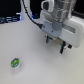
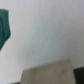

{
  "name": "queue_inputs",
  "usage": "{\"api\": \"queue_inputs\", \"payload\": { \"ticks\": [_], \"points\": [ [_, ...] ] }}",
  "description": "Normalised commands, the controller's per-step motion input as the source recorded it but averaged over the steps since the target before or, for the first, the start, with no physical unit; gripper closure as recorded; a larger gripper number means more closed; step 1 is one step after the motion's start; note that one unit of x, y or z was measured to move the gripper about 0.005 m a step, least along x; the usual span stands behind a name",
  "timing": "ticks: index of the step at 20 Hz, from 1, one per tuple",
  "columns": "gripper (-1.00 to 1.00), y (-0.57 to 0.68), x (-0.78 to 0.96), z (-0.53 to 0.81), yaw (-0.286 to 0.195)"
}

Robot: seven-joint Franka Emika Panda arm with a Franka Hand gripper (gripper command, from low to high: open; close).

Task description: Open the kcup holder, insert the kcup into the holder, and close the kcup holder

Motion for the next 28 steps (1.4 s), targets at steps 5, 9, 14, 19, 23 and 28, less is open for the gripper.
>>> {"api": "queue_inputs", "payload": {
  "ticks": [5, 9, 14, 19, 23, 28],
  "points": [
    [-1.00, -0.64, 0.22, 0.12, -0.207],
    [-1.00, -0.70, 0.09, 0.07, -0.204],
    [-1.00, -0.68, 0.05, 0.04, -0.213],
    [-1.00, -0.66, 0.03, 0.00, -0.222],
    [-1.00, -0.63, 0.18, 0.01, -0.209],
    [-1.00, -0.49, 0.37, -0.04, -0.197]
  ]
}}
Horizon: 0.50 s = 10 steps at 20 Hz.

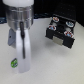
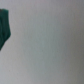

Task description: Open the kcup holder, insert the kcup into the holder, and close the kcup holder

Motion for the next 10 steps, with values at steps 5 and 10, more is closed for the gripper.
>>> {"api": "queue_inputs", "payload": {
  "ticks": [5, 10],
  "points": [
    [-1.00, -0.35, 0.29, -0.15, -0.171],
    [-1.00, -0.32, 0.13, -0.15, -0.131]
  ]
}}
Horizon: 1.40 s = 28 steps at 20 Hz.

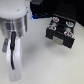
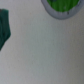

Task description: Open the kcup holder, insert the kcup into the holder, and close the kcup holder

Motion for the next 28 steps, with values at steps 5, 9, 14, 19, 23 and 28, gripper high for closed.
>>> {"api": "queue_inputs", "payload": {
  "ticks": [5, 9, 14, 19, 23, 28],
  "points": [
    [-1.00, -0.35, 0.05, -0.13, -0.107],
    [-1.00, -0.21, -0.04, -0.10, -0.086],
    [-1.00, -0.17, 0.04, -0.11, -0.090],
    [-1.00, -0.09, 0.01, -0.06, -0.086],
    [1.00, -0.01, 0.00, 0.00, -0.056],
    [1.00, 0.00, 0.03, 0.01, -0.053]
  ]
}}
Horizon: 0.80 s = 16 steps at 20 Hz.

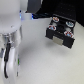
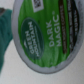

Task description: Open the kcup holder, insert the kcup into the holder, and close the kcup holder

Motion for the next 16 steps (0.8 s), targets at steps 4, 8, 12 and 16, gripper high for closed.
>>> {"api": "queue_inputs", "payload": {
  "ticks": [4, 8, 12, 16],
  "points": [
    [1.00, 0.07, 0.05, 0.27, -0.050],
    [1.00, 0.24, 0.10, 0.78, -0.025],
    [1.00, 0.43, 0.13, 0.92, -0.006],
    [1.00, 0.51, 0.08, 0.88, 0.009]
  ]
}}
